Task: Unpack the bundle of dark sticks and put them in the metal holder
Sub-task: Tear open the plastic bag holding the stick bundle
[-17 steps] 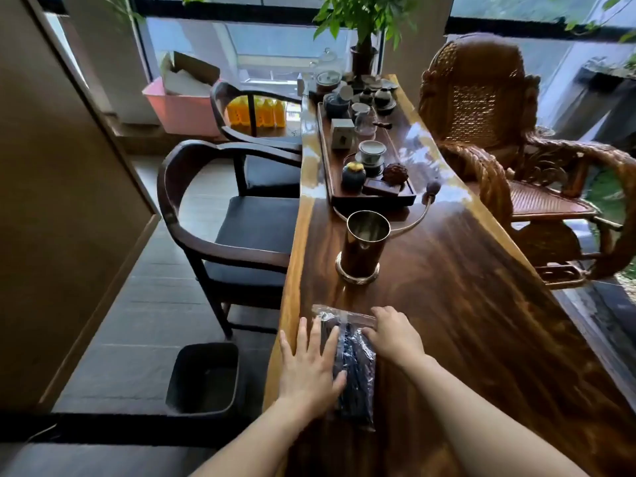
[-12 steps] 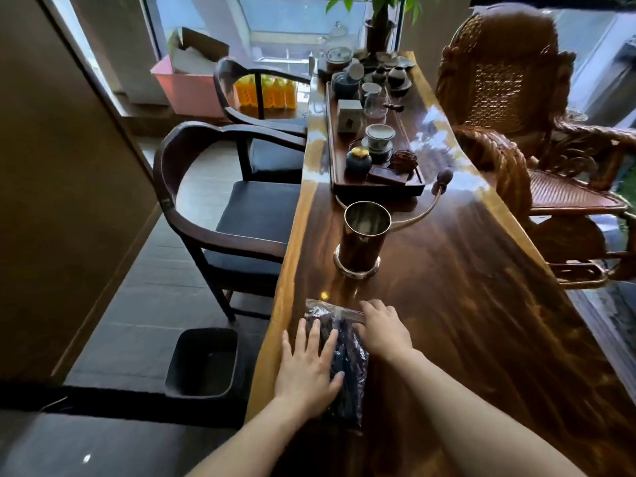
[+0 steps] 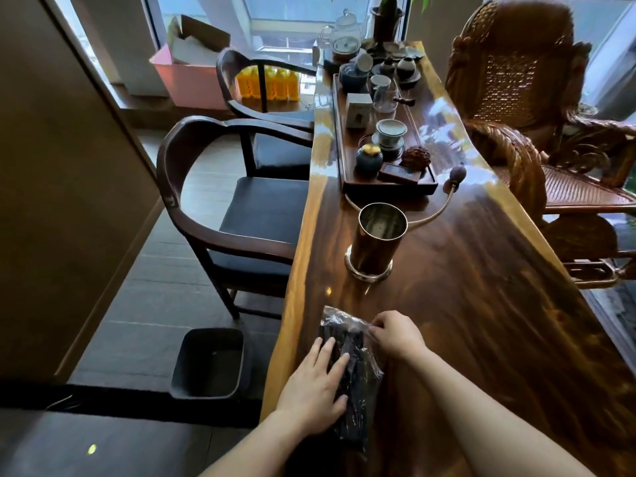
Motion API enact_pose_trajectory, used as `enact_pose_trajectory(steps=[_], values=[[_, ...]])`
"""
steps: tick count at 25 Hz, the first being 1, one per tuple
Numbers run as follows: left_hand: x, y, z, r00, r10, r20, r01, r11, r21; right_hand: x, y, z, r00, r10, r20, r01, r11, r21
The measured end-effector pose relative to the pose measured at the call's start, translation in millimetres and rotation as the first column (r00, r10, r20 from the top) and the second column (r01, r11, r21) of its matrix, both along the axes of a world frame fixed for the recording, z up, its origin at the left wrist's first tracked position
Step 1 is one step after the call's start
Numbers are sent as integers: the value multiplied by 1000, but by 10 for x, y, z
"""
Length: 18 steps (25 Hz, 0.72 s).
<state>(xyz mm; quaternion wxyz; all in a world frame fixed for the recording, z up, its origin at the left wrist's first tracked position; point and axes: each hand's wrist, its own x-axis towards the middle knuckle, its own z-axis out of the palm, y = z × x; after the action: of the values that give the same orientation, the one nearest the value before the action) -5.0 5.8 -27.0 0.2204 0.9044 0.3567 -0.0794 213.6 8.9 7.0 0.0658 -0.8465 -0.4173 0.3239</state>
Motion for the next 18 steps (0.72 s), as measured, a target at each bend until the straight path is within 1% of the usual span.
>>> enact_pose_trajectory(steps=[1, 3, 5, 7, 9, 11, 14, 15, 17, 18], values=[[-23, -11, 48, 999, 21, 38, -19, 999, -38, -1, -30, 56, 997, -54, -64, 55, 998, 14], [-23, -47, 186, 984, 114, 138, -98, 989, -114, -38, -107, 218, 972, -150, -179, 164, 984, 66], [47, -77, 363, 948, 216, 233, -174, 967, -188, -109, -181, 375, 936, -222, -274, 264, 957, 124], [143, -92, 564, 919, 257, 299, -191, 954, -233, -231, -242, 560, 895, -267, -356, 348, 919, 186], [208, -105, 743, 880, 280, 384, -195, 950, -245, -404, -296, 754, 860, -256, -442, 388, 890, 239], [214, -113, 885, 799, 313, 514, -212, 946, -247, -566, -342, 927, 820, -202, -536, 399, 873, 281], [134, -101, 1069, 614, 361, 702, -268, 932, -244, -728, -397, 1162, 753, -85, -653, 388, 859, 335], [103, -88, 1126, 547, 382, 745, -298, 921, -252, -755, -420, 1233, 726, -49, -686, 381, 859, 342], [57, -37, 1256, 424, 444, 789, -334, 887, -319, -797, -480, 1380, 682, 38, -731, 346, 864, 367], [30, -5, 1320, 379, 469, 797, -340, 872, -352, -816, -517, 1455, 683, 84, -725, 322, 857, 402]])
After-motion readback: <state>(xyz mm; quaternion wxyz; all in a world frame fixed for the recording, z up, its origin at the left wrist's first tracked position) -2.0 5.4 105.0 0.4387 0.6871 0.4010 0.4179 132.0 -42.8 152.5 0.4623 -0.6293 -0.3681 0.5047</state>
